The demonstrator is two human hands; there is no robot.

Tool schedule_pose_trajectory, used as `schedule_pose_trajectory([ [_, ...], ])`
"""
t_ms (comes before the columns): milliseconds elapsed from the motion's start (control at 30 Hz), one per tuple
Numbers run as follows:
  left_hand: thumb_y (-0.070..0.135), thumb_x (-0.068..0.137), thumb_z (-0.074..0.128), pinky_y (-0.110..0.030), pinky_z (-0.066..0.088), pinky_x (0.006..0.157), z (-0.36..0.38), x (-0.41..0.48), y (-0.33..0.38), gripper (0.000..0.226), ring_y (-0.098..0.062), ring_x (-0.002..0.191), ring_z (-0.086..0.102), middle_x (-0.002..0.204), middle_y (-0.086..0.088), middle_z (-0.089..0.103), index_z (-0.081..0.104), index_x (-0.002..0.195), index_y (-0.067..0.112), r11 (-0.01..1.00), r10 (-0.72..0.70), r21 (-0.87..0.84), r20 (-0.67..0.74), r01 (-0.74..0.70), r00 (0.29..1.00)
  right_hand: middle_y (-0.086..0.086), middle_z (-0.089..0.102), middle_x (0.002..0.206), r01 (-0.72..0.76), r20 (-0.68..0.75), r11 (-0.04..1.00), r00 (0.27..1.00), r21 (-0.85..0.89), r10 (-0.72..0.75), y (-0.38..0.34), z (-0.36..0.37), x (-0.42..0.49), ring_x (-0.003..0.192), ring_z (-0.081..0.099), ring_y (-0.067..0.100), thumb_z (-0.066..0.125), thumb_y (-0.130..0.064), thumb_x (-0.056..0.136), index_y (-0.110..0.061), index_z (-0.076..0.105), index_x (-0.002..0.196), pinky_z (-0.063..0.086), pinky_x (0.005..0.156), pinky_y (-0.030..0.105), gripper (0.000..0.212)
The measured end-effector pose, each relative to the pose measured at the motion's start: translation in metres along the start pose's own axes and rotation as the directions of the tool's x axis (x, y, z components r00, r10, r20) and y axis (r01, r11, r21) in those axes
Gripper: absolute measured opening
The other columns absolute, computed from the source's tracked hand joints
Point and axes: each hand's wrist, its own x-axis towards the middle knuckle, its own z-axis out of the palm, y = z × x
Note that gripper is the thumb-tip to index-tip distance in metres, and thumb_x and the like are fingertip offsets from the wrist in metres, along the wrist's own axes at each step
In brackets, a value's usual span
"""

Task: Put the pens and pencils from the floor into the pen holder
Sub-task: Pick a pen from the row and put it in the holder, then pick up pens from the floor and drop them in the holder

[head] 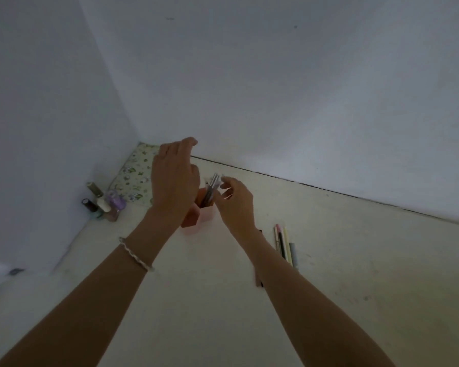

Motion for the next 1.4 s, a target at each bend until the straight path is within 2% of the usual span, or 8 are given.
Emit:
schedule_pose_trajectory([
  [167, 0.005, 0.081, 0.056, -0.028, 0.048, 0.06, 0.039, -0.046, 0.045, 0.02, -0.013, 0.068, 0.054, 0.085, 0.004, 0.056, 0.048, 0.092, 0.019, 0.978, -0.069, -0.172, 0.281, 0.12, 0.957, -0.004, 0.066, 0.081, -0.055, -0.262, 0.998, 0.963, 0.029, 0.061, 0.014, -0.049, 0.009, 0.068, 0.06, 0.014, 0.058, -0.004, 0.082, -0.016, 0.064, 0.108, 0.048, 0.066, 0.022, 0.029],
  [333, 0.016, 0.095, 0.048, -0.026, 0.046, 0.071, 0.103, -0.106, 0.082, 0.02, -0.018, 0.089, 0.06, 0.107, -0.005, 0.062, 0.048, 0.115, 0.013, 0.964, -0.194, 0.01, 0.713, 0.267, 0.674, -0.012, 0.062, 0.077, -0.149, -0.308, 0.988, 0.94, 0.027, 0.15, 0.04, -0.106, 0.009, 0.052, 0.051, -0.002, 0.054, -0.004, 0.088, -0.017, 0.065, 0.104, 0.044, 0.054, 0.015, 0.023],
  [533, 0.025, 0.096, 0.055, -0.035, 0.047, 0.092, 0.132, -0.133, 0.097, 0.053, -0.029, 0.116, 0.057, 0.13, -0.013, 0.054, 0.034, 0.139, 0.003, 0.929, -0.324, 0.16, 0.789, 0.334, 0.522, -0.011, 0.062, 0.076, -0.211, -0.306, 0.977, 0.93, 0.014, 0.205, 0.066, -0.141, -0.009, 0.049, 0.051, -0.005, 0.054, -0.002, 0.09, -0.014, 0.066, 0.101, 0.041, 0.049, 0.007, 0.02],
  [667, 0.02, 0.091, 0.062, -0.032, 0.048, 0.083, 0.138, -0.13, 0.096, 0.033, -0.027, 0.105, 0.061, 0.119, -0.012, 0.06, 0.051, 0.119, 0.005, 0.889, -0.353, 0.118, 0.794, 0.443, 0.495, -0.008, 0.064, 0.081, -0.222, -0.251, 0.975, 0.944, -0.002, 0.215, 0.072, -0.139, -0.017, 0.056, 0.054, -0.006, 0.056, -0.002, 0.089, -0.014, 0.067, 0.101, 0.043, 0.053, 0.006, 0.02],
  [767, 0.018, 0.089, 0.066, -0.028, 0.046, 0.075, 0.131, -0.12, 0.091, 0.023, -0.023, 0.095, 0.063, 0.109, -0.009, 0.065, 0.059, 0.109, 0.008, 0.866, -0.345, 0.043, 0.773, 0.498, 0.533, -0.008, 0.063, 0.077, -0.243, -0.18, 0.97, 0.954, -0.009, 0.238, 0.076, -0.132, -0.022, 0.051, 0.054, -0.004, 0.056, -0.003, 0.088, -0.016, 0.066, 0.099, 0.041, 0.05, 0.006, 0.019],
  [933, 0.013, 0.09, 0.066, -0.016, 0.047, 0.065, 0.096, -0.067, 0.084, 0.034, -0.014, 0.079, 0.065, 0.09, 0.002, 0.065, 0.053, 0.121, 0.016, 0.819, -0.276, -0.331, 0.489, 0.469, 0.828, -0.002, 0.064, 0.079, -0.296, 0.061, 0.907, 0.943, -0.3, 0.328, 0.086, -0.108, -0.029, 0.064, 0.058, 0.01, 0.059, -0.012, 0.086, -0.014, 0.063, 0.097, 0.044, 0.055, 0.014, 0.012],
  [1100, 0.009, 0.091, 0.064, -0.02, 0.054, 0.071, 0.064, -0.037, 0.081, 0.055, -0.008, 0.077, 0.063, 0.088, 0.003, 0.063, 0.042, 0.138, 0.024, 0.799, -0.201, -0.489, 0.33, 0.349, 0.922, 0.008, 0.063, 0.106, -0.083, 0.258, 0.718, 0.9, -0.691, 0.352, 0.088, -0.071, -0.051, 0.1, 0.062, 0.026, 0.05, -0.019, 0.096, -0.012, 0.045, 0.119, 0.051, 0.081, 0.036, 0.024],
  [1400, 0.009, 0.092, 0.06, -0.025, 0.057, 0.072, 0.037, -0.007, 0.024, 0.048, -0.011, 0.082, 0.063, 0.102, 0.0, 0.062, 0.045, 0.134, 0.027, 0.881, -0.182, -0.451, -0.045, 0.142, 0.982, 0.0, 0.059, 0.084, -0.082, 0.082, 0.96, 0.991, -0.269, 0.108, 0.04, -0.069, -0.02, 0.068, 0.06, 0.014, 0.054, -0.011, 0.089, -0.03, 0.033, 0.142, 0.054, 0.064, 0.032, 0.061],
])
